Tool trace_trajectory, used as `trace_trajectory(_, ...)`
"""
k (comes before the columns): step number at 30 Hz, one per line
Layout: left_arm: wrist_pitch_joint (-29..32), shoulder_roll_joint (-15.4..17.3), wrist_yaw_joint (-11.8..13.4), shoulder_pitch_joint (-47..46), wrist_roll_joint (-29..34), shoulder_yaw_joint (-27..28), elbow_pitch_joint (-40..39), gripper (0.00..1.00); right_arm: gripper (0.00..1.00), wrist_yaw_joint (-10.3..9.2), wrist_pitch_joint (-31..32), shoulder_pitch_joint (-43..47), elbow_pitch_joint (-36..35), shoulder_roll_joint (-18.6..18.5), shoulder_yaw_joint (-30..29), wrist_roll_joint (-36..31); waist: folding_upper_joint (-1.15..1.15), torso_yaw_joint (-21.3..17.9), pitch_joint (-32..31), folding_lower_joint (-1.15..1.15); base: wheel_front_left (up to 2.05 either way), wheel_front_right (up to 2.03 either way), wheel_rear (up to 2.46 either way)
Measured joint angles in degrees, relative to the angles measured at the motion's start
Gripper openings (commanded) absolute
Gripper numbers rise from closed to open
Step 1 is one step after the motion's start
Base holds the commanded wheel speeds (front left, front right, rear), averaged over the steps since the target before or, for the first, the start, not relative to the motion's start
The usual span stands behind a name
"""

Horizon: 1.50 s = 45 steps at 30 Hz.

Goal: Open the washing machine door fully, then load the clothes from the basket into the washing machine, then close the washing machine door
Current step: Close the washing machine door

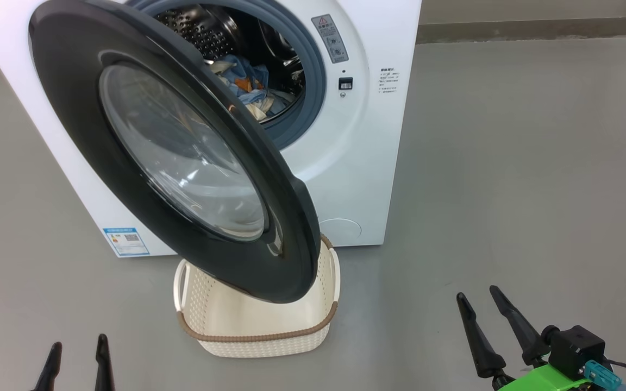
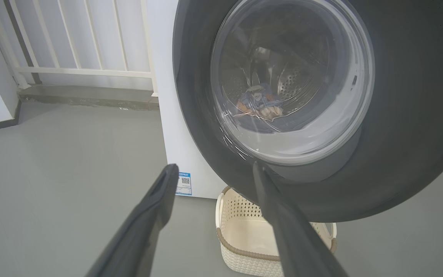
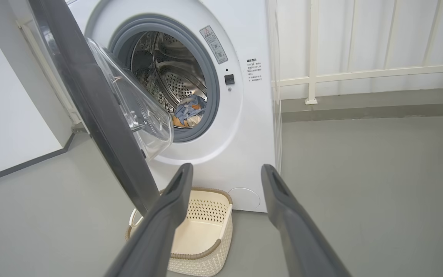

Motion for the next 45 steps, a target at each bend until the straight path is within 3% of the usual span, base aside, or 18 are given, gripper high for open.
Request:
trace_trajectory(1,0.00,-0.02,-0.19,0.00,0.01,0.10,0.00,1.00,0.00,0.00,0.00,0.00,0.09,0.01,0.01,0.00,0.00,0.06,0.01,0.00,0.00,0.00,0.00)
trace_trajectory(23,0.00,-0.23,-0.25,-0.01,0.32,-0.30,0.26,1.00,0.00,0.00,0.00,-0.17,0.32,0.05,0.48,0.01,0.00,1.33,0.18,0.00,0.00,0.00,0.00)
trace_trajectory(31,0.00,-0.24,-0.18,-0.01,0.31,-0.49,0.30,1.00,0.00,0.00,0.00,-4.23,-7.21,0.26,1.94,0.10,0.00,1.45,0.44,0.00,0.00,0.00,0.00)
trace_trajectory(33,0.00,-0.25,-0.18,-0.03,0.30,-0.64,0.30,1.00,0.00,0.00,-0.01,-8.33,-10.96,0.29,3.43,0.10,0.00,1.51,0.56,0.00,0.00,0.00,0.00)
trace_trajectory(35,0.00,-0.25,-0.18,-0.23,0.29,-1.80,0.35,1.00,0.00,0.00,-0.18,-16.76,-15.21,0.87,9.37,0.16,0.00,2.47,0.69,0.00,0.00,0.00,0.00)
trace_trajectory(37,0.00,-0.25,-0.18,-0.40,0.21,-2.36,0.49,1.00,0.00,0.00,-0.18,-19.19,-15.50,1.23,12.32,0.54,0.00,3.08,0.71,0.00,0.00,0.00,0.00)
trace_trajectory(39,-0.01,-0.24,-0.18,-0.58,-0.20,-3.15,0.81,1.00,0.00,0.00,-0.19,-21.66,-13.68,1.37,17.68,0.71,0.00,4.16,0.81,0.00,0.00,0.00,0.00)
trace_trajectory(45,-0.01,-0.24,-0.18,-1.57,-0.57,-5.49,0.86,1.00,0.00,0.00,-0.19,-21.98,-5.33,1.53,25.01,3.43,0.00,6.77,1.52,0.00,0.00,0.00,0.00)
